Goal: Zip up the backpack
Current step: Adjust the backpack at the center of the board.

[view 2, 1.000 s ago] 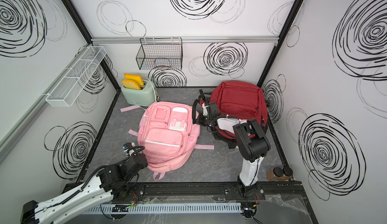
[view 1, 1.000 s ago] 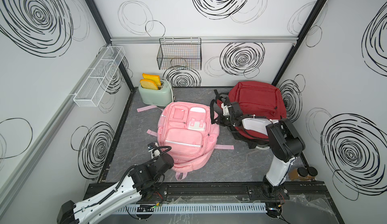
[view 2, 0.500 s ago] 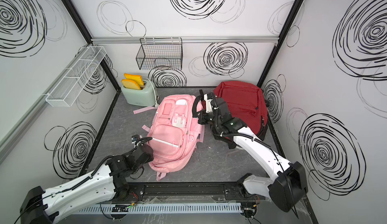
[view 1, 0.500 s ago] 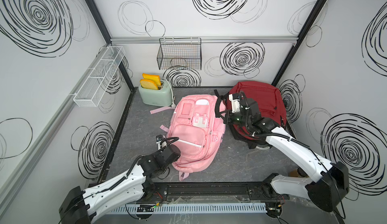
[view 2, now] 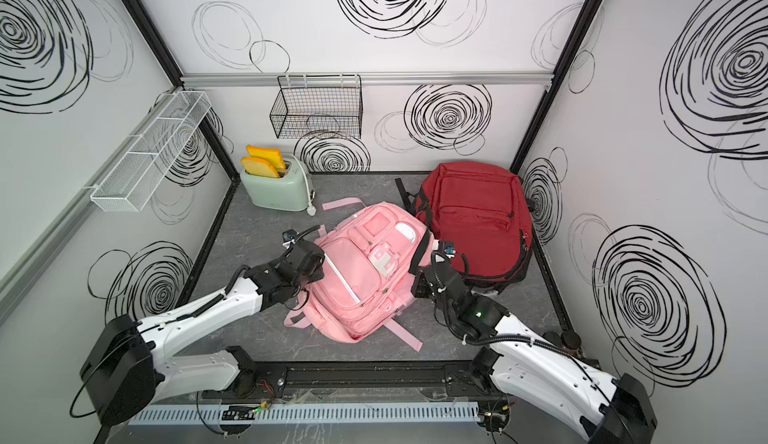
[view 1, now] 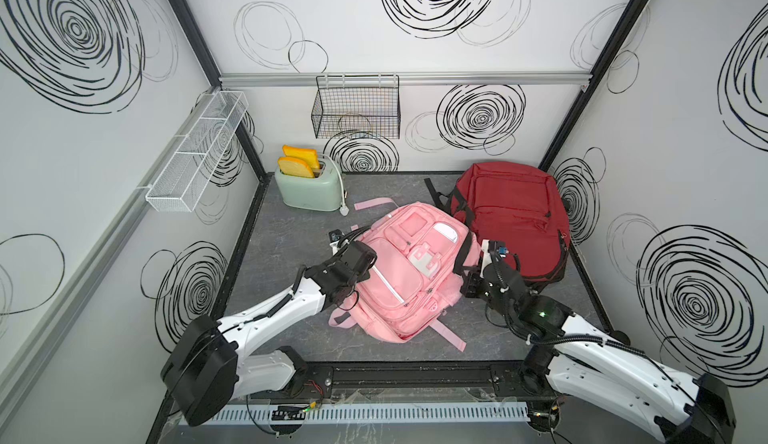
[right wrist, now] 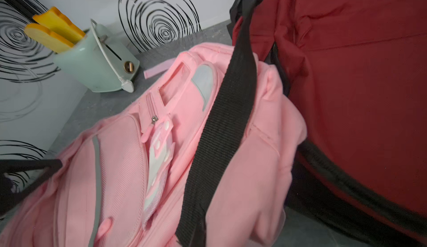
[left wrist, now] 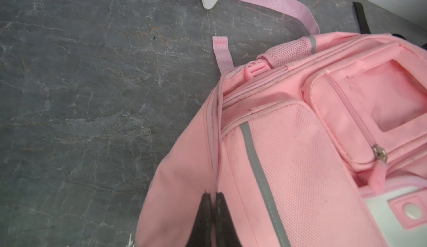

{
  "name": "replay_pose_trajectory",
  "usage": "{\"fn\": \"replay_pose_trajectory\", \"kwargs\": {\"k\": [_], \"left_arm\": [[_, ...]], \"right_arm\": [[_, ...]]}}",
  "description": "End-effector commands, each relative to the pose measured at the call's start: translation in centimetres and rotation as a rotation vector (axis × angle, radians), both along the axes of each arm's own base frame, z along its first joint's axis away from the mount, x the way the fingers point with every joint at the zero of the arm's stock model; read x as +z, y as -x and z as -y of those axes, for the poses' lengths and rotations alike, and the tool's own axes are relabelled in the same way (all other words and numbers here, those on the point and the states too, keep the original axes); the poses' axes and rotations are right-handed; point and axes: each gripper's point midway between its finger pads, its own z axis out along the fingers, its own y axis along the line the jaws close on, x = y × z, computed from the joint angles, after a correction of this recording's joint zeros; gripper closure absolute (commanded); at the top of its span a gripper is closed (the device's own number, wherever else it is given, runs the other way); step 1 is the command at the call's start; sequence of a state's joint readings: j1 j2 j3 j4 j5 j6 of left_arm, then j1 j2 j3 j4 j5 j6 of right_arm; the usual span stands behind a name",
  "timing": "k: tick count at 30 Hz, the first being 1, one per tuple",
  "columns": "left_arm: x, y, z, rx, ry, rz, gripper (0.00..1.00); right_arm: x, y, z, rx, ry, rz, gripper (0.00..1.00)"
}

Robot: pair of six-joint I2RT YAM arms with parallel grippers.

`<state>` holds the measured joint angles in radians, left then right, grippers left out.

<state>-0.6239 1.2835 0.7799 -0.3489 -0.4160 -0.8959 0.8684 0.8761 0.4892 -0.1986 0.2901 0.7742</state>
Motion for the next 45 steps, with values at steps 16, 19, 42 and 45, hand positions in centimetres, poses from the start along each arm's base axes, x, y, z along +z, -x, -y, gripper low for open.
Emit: {"fn": "replay_pose_trajectory", "kwargs": {"k": [16,19,42,45], "left_arm": [[6.8,-6.1,-0.2,-0.011,0.191,0.233,0.42],[6.7,-4.4,-0.1,-0.017,0.169,0.216,0.37],[-4.0,9.7,0.3,-0.053,0.168,-0.011,0.31],[-5.4,10.0,0.8,-0.062,0.162,-0.035,0.33]], "right_arm": [[4.0,-0.3,0.4,0.118,-0.215,-0.089,0.13],[3.2,-0.5,1.1,0.084,-0.188,-0.109,0.13],[-6.4,-3.1,2.0,0.037,-0.179,-0.319,0.18],[-7.1,-3.1,1.0,0.079,-0.198,-0.334,0.31]]}}
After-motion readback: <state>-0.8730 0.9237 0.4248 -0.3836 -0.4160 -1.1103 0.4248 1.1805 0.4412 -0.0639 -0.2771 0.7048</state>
